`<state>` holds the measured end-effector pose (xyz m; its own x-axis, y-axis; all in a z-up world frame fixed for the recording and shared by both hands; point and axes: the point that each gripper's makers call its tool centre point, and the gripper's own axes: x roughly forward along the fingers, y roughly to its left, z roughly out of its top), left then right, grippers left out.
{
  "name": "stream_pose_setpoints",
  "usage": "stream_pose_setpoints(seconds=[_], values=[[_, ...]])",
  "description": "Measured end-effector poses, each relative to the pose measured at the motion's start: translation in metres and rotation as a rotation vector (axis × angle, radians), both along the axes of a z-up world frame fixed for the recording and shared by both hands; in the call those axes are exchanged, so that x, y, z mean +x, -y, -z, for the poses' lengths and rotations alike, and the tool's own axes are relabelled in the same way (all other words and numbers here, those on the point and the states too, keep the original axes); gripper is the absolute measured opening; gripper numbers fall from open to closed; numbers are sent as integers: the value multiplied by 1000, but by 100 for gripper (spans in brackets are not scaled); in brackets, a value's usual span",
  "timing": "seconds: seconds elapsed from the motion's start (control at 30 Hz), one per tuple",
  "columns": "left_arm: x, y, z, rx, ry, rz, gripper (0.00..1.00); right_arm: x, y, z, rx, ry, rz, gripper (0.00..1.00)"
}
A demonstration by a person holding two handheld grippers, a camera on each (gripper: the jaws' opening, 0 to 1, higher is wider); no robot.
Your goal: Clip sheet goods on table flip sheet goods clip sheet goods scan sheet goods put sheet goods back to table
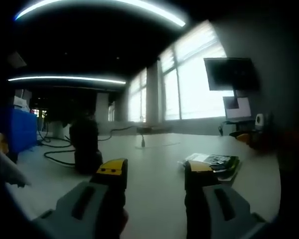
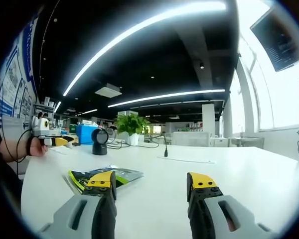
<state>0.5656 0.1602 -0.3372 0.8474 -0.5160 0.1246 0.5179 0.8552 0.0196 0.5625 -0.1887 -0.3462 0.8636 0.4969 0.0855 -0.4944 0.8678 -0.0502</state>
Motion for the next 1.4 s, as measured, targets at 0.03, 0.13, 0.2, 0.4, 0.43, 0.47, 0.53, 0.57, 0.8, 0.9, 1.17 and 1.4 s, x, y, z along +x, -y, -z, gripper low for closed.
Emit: stream_pose_setpoints(seconds=[0.03, 0.13, 0.2, 0.4, 0.43, 0.47, 0.53, 0.57, 0.8, 0.9, 1.17, 1.4], values=[[0, 0, 0, 3, 3, -1, 39, 0, 0, 0, -1, 0, 0, 52], [1, -3, -2, -10, 3, -12, 39, 1, 0, 3, -10, -9, 3, 52], [1, -5, -3, -20, 4, -18, 39, 1, -1, 3, -15, -9, 3, 52], [-1, -4, -5, -7, 20, -32, 43, 1, 0, 2, -9, -9, 5, 52], [-2, -3, -5, -10, 21, -20, 43, 1, 0, 3, -11, -11, 4, 52], [-3, -1, -4, -7, 15, -9, 44, 1, 0, 3, -15, -11, 5, 52], [-2, 2, -1, 41, 20, -14, 45, 1, 0, 2, -11, -9, 5, 52], [-3, 4, -1, 47, 22, -10, 45, 1, 1, 2, -10, -8, 6, 52], [-7, 5, -13, 74, 109, -2, 47, 2, 2, 3, -12, -13, 8, 52], [-7, 4, -10, 99, 102, -12, 48, 2, 2, 3, -10, -12, 11, 52], [-5, 5, -1, 114, 56, -14, 53, 2, 2, 2, -8, -9, 8, 52], [-9, 13, 1, 146, 61, 26, 50, 1, 2, 1, -6, -5, 7, 52]])
